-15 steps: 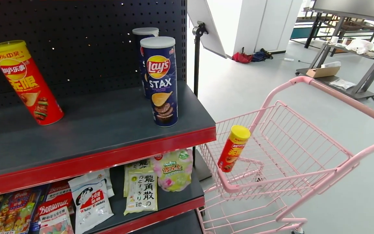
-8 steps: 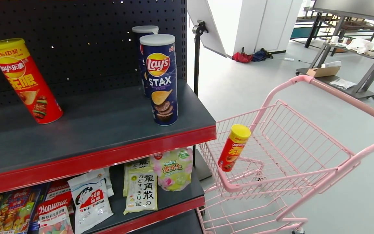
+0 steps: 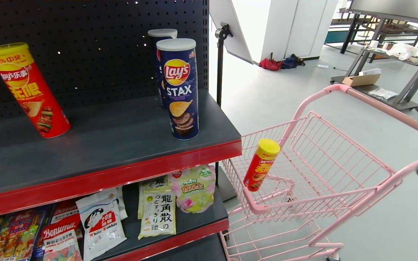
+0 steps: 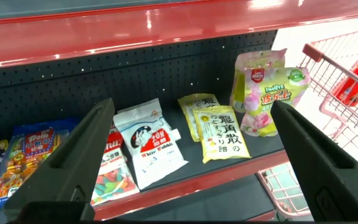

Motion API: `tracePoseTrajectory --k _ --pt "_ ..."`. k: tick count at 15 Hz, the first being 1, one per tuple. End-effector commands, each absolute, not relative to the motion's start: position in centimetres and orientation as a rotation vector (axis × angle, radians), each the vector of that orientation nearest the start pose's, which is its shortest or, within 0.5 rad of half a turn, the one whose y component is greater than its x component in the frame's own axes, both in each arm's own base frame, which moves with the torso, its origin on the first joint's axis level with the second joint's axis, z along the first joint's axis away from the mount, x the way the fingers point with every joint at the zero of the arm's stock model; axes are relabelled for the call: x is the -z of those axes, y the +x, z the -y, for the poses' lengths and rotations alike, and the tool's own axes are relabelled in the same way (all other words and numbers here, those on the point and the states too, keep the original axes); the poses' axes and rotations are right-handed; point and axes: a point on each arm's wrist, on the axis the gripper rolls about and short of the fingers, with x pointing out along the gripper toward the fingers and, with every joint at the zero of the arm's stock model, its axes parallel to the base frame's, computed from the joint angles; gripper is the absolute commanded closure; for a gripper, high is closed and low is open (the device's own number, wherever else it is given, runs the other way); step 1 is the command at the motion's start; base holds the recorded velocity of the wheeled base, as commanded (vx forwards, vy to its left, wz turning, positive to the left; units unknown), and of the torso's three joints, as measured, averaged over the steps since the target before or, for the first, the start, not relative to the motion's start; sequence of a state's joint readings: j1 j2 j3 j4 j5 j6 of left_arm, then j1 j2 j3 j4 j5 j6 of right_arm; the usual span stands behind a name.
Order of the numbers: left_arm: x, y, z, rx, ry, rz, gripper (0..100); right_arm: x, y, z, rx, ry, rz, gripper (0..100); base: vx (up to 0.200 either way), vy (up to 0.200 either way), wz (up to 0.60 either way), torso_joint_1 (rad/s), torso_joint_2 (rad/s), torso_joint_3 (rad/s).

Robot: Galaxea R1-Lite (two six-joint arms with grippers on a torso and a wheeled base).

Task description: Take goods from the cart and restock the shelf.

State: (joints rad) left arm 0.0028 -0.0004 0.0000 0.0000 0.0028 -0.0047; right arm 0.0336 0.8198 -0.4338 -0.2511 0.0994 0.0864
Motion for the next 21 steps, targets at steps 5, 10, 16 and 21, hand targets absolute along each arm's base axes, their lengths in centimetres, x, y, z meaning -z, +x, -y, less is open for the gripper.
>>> tracePoseTrajectory --k 5,10,16,21 --pt "-7.5 -2.3 0.0 -0.012 -0.005 0.000 0 -11.5 23.8 -5.6 -0.359 0.121 -0.521 0 0.000 0.000 0.00 0.000 0.00 0.000" --pt "-7.5 -2.3 0.0 -0.014 -0.005 0.000 0 -6.6 28.2 -6.6 -0.356 0.118 -0.508 0 0.000 0.000 0.00 0.000 0.00 0.000" --pt "-7.6 -2.3 0.0 -0.014 -0.003 0.002 0 -4.8 31.5 -9.1 -0.399 0.129 -0.463 0 0.000 0.000 0.00 0.000 0.00 0.000" --pt "-7.6 -2.3 0.0 -0.014 -0.003 0.002 0 -3.4 34.3 -10.0 -0.363 0.133 -0.447 0 0.000 0.000 0.00 0.000 0.00 0.000"
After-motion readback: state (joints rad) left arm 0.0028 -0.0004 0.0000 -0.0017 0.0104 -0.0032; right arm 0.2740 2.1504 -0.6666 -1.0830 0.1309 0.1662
